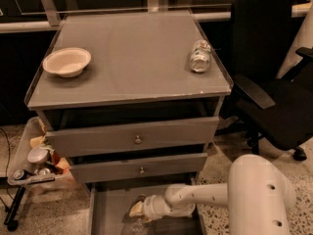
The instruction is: Place water bottle into bottom drawer
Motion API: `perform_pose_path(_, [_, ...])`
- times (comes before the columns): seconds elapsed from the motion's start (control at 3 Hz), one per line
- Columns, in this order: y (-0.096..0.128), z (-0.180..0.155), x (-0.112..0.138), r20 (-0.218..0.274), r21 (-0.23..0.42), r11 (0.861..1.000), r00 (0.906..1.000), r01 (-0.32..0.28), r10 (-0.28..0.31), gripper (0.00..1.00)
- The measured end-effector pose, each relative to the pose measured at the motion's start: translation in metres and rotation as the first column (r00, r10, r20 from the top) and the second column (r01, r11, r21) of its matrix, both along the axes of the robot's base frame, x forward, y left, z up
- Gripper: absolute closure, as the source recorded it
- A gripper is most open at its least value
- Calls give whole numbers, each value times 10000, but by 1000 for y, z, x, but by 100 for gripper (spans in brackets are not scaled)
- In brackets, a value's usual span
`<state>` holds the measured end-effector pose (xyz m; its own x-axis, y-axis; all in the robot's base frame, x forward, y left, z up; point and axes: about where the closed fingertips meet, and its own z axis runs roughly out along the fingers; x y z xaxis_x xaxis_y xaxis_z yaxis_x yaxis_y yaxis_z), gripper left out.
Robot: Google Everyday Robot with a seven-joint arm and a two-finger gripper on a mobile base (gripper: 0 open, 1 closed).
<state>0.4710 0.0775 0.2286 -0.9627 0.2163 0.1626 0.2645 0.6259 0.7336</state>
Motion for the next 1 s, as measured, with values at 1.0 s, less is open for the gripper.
perform_pose_path(1.0, [-15, -50, 19, -247, -234, 9994, 9994, 236, -242, 100])
